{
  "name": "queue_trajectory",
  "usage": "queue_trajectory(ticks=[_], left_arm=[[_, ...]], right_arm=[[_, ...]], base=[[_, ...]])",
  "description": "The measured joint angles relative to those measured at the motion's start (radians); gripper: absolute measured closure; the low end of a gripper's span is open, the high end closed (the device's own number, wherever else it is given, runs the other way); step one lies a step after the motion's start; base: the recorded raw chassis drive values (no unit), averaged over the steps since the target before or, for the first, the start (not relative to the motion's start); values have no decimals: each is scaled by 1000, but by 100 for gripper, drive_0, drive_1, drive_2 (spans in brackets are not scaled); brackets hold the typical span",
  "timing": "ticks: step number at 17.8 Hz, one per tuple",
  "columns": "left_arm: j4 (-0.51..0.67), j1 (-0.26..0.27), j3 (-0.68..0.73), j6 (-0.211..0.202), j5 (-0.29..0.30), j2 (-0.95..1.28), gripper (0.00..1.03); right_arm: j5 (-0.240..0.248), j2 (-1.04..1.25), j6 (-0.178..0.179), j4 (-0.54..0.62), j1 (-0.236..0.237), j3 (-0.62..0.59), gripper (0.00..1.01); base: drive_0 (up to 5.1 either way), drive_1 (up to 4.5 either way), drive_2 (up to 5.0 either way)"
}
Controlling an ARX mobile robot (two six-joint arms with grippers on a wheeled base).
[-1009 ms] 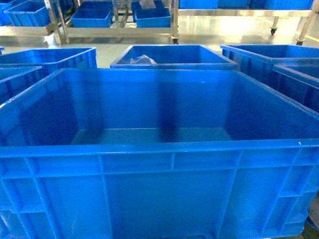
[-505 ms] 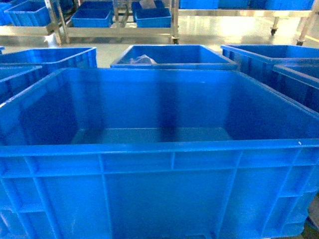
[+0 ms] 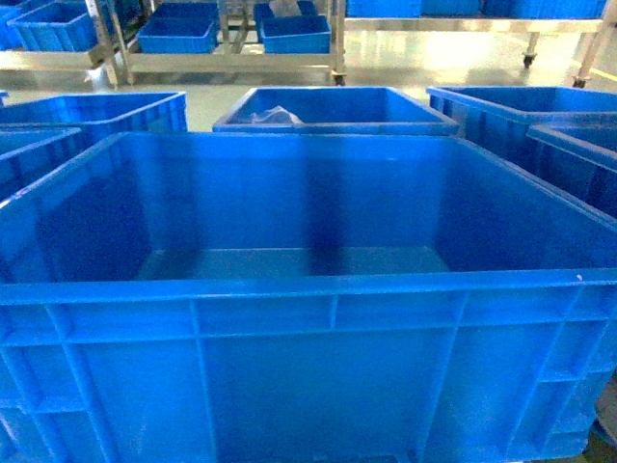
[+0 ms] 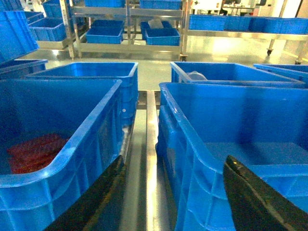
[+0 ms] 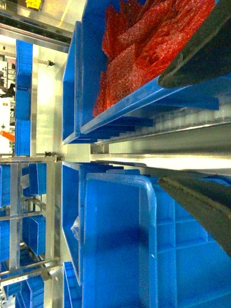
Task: Place box next to blue box on left shelf
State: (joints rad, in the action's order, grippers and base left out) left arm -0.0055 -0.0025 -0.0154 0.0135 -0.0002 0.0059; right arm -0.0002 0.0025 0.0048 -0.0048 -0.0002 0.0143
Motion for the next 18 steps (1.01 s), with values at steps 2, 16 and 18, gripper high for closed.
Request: queue_trajectory(ticks=[2,16,18], left_arm=[[0,0,0,0,0,0,26],[0,0,0,-2,0,0,5],[0,0,0,-2,0,0,5]], right_arm=[[0,0,0,0,0,0,28],[0,0,0,0,0,0,3],[0,0,0,0,0,0,3]], base=[[0,0,0],[0,0,0],[0,0,0]])
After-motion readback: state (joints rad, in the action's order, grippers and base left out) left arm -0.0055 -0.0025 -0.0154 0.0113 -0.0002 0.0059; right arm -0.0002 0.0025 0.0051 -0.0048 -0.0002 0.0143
